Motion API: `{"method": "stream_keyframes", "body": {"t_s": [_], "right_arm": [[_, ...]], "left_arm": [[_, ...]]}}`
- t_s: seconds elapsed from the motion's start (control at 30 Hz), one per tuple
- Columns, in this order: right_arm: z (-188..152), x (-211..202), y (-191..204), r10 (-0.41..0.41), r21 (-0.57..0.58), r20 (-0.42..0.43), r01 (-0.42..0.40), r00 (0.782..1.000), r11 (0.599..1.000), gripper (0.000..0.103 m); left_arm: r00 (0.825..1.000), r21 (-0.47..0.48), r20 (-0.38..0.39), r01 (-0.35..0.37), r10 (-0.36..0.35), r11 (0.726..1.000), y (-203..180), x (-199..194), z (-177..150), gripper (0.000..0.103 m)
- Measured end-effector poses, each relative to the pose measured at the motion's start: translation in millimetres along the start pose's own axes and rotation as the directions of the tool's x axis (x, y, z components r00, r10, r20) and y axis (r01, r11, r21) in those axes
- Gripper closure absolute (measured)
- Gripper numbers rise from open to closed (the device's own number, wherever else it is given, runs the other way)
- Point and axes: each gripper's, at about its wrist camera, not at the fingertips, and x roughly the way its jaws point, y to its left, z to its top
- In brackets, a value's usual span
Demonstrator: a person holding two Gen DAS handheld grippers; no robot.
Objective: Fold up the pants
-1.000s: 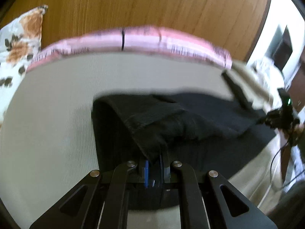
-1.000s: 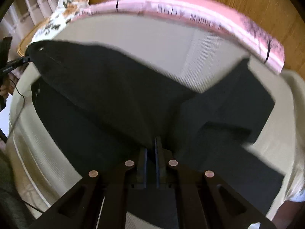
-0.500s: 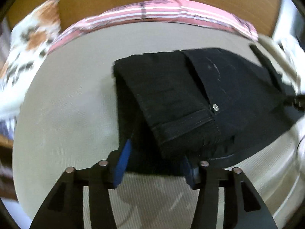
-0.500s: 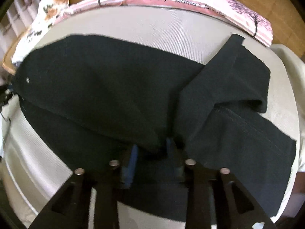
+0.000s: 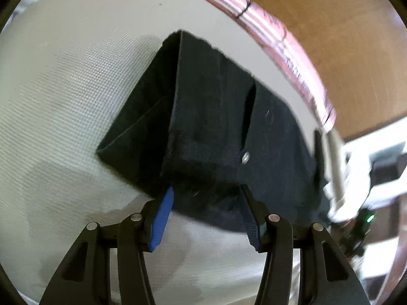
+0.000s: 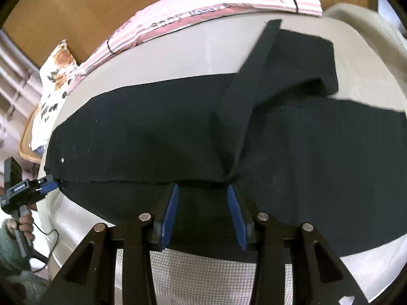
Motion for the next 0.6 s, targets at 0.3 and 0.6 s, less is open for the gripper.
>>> {"method": "stream_keyframes", "body": {"t_s": [0.3,0.6], "right_arm": [[11.3,5.2,-49.5,0.01,0.225,0.053,-0.022,0.999,0.974,0.064],[58.7,35.7,-53.3,0.055,0.271,0.074,-0.073,0.996,0.96,0.064]], "left_arm": [[0.997,-0.081,0.071,-0.008,0.014,0.997,-0.7,5.0,19.1,0.07],[0.996,-0.023,0.06,-0.071,0.072,0.997,-9.9,11.8,25.6,0.08]]}}
